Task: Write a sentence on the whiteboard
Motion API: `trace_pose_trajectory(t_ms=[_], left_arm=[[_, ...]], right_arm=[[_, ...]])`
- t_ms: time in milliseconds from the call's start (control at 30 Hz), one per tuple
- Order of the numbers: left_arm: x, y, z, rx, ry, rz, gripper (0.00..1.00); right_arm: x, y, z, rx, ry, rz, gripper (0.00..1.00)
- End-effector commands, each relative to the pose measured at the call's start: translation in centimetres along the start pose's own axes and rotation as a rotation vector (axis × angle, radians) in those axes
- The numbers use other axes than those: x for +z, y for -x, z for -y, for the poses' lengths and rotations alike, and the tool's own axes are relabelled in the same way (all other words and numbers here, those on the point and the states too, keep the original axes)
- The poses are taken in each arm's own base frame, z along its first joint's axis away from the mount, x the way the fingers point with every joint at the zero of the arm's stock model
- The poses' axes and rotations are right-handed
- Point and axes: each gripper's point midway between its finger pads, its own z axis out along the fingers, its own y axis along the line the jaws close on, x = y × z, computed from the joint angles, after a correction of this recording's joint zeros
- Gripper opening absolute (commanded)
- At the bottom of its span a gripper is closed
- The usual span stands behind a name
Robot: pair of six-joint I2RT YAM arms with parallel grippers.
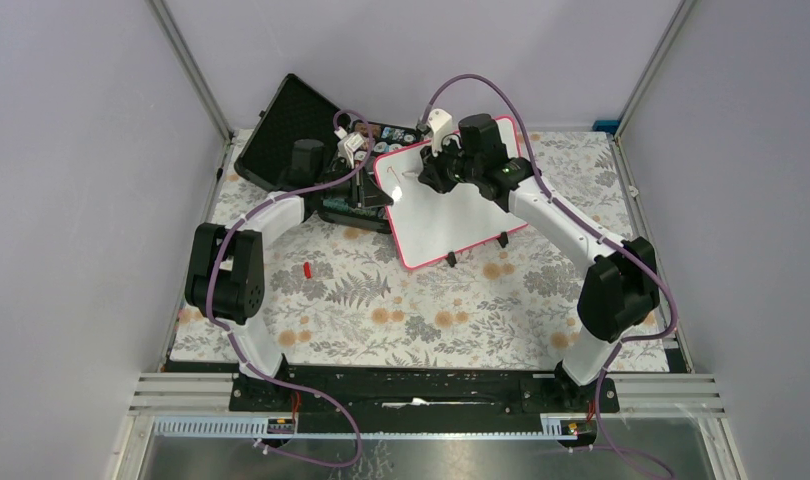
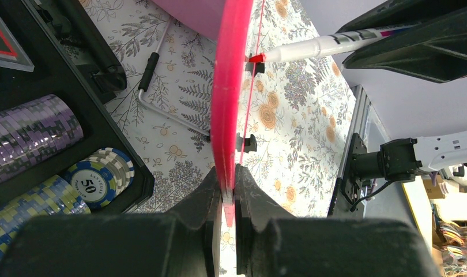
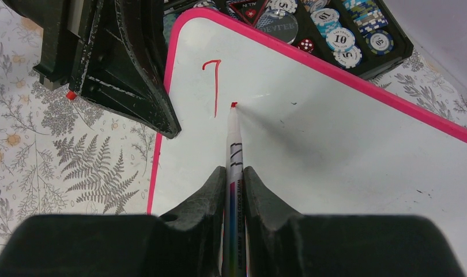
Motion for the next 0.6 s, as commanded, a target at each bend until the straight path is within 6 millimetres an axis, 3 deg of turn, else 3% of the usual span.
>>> trace_pose_trajectory(t_ms=[0,567], left_arm=[[0.2,1.1,0.5,0.067,-0.006,0.014,0.0],[0.3,1.1,0.3,0.061,-0.005,0.012,0.0]], right_arm=[[-0.1,1.9,0.6,-0.017,-0.007,0.038,0.0],[-1.2,0.0,0.1,-0.042,-0.008,-0.001,0.0]])
